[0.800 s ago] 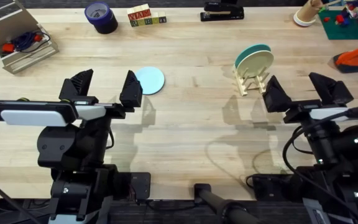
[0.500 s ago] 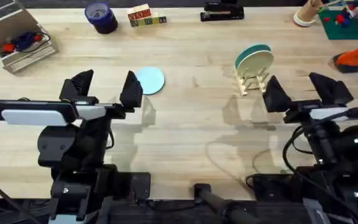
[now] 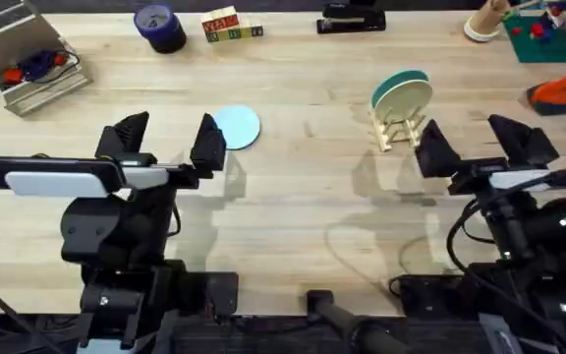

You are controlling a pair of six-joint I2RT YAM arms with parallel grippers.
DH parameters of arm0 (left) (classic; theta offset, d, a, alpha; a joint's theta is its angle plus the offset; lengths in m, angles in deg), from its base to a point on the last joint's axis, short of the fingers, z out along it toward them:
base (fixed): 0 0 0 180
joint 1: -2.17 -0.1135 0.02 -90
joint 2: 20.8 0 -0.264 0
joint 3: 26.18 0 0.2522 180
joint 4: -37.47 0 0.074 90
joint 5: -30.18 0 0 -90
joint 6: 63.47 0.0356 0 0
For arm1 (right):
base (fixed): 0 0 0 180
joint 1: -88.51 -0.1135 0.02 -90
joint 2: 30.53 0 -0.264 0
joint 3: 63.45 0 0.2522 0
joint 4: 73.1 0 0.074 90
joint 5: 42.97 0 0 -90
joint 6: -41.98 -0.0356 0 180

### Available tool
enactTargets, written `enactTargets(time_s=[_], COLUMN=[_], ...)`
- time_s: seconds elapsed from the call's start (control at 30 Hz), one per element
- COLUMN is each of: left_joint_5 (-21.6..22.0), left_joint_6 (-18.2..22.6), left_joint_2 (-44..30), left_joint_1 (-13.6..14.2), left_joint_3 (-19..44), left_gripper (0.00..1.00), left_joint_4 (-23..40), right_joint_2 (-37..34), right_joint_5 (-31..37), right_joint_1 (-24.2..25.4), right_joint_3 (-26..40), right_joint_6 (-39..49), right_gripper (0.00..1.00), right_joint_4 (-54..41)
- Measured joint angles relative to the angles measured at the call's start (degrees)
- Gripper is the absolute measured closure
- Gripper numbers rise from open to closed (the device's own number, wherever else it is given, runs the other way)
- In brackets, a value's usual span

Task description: Pick up the plates from the table one by one and place each into a slot on the dish rack.

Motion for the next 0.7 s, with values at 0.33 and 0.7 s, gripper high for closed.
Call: enactTargets(time_s=[0.33,0.7], left_joint_5=[0.02,-1.04], left_joint_6=[0.00,0.02], left_joint_2=[-5.39,-34.63], left_joint_1=[0.00,0.00], left_joint_3=[3.73,26.95], left_gripper=[0.008,0.007], left_joint_4=[0.87,2.40], right_joint_2=[-6.59,-34.47], right_joint_5=[-0.32,-1.61], right_joint_1=[0.00,0.04], right_joint_3=[8.82,36.29], right_joint_6=[-0.74,-0.93], right_gripper=[0.007,0.007], right_joint_4=[-10.22,-21.04])
